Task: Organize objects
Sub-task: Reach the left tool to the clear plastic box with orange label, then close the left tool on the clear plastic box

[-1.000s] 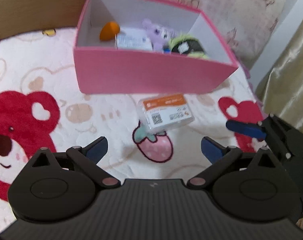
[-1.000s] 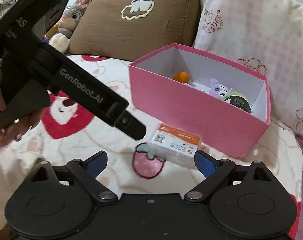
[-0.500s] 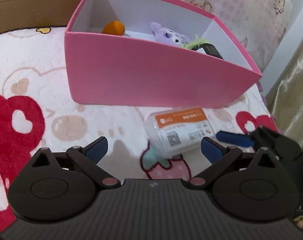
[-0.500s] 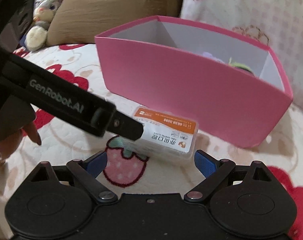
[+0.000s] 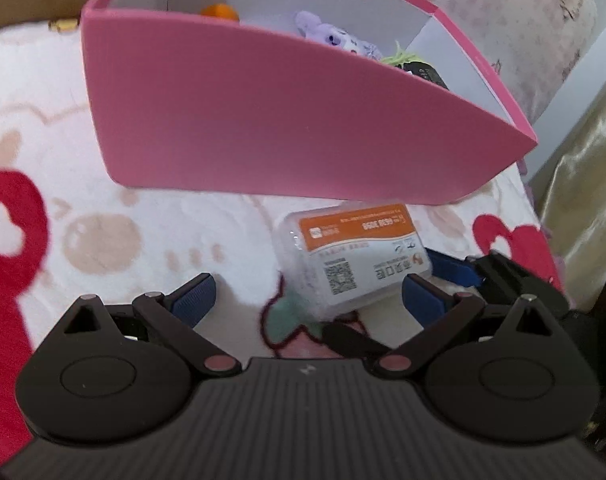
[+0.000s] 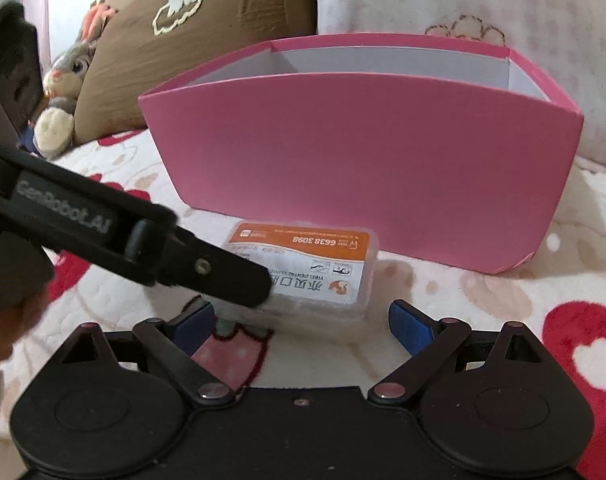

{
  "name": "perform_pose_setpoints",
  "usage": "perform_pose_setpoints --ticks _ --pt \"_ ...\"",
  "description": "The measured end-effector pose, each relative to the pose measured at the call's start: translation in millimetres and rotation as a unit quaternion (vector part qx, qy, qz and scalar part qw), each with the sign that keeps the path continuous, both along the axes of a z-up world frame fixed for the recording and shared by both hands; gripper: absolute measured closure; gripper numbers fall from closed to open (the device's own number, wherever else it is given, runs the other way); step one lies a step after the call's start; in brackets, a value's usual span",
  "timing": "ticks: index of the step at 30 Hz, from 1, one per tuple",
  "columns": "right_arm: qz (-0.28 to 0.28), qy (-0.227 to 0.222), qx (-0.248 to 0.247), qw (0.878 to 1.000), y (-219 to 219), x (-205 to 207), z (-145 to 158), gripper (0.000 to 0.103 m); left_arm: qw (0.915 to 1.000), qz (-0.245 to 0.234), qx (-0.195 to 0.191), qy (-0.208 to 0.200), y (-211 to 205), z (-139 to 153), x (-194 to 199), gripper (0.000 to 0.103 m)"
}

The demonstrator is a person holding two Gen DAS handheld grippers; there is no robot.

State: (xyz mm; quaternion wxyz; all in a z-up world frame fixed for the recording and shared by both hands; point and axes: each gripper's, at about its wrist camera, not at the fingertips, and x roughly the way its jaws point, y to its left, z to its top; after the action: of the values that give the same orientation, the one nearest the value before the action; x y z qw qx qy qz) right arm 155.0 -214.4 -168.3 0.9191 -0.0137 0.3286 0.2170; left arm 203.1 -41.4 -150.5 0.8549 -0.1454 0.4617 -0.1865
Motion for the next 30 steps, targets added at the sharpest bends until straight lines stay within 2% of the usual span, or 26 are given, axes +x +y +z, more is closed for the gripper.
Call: perform_pose_setpoints --ticks 3,5,8,11,20,27,30 --pt "0.008 0.001 -0.006 1.0 6.7 1.6 -1.2 0.007 0.9998 0.015 -0.009 -0.002 -1.9 -1.9 3.2 0.007" --pt "0.01 0.002 -0.011 1.0 11.0 2.3 -0.9 0.009 0.9996 0.023 -0.004 -0.013 -4.6 -2.1 3.0 0.015" --pt "0.008 0.001 -0.02 1.0 16.0 3.7 -2.4 0.011 0.9994 0.027 -0.013 -0.018 -6.8 -3.7 1.2 0.022" --pt "0.005 -0.001 -0.027 1.0 18.6 5.5 -1.5 0.012 0.9985 0.028 -0.046 -0.01 -6.1 -3.8 1.1 0.04" --pt "-0.002 0.005 -0.035 0.999 13.9 -15.9 4.1 0.014 0.9987 0.033 -0.039 0.0 -10.7 5.4 -10.4 0.041" --pt "0.002 0.046 -0.031 0.998 11.1 -29.5 17.8 0.016 0.9993 0.013 -0.029 0.018 -9.3 14.0 -23.5 0.041" --pt "0.007 0.048 -0.031 0.998 13.1 -33.3 23.3 0.016 0.9994 0.006 -0.024 0.023 -8.3 20.8 -28.6 0.041"
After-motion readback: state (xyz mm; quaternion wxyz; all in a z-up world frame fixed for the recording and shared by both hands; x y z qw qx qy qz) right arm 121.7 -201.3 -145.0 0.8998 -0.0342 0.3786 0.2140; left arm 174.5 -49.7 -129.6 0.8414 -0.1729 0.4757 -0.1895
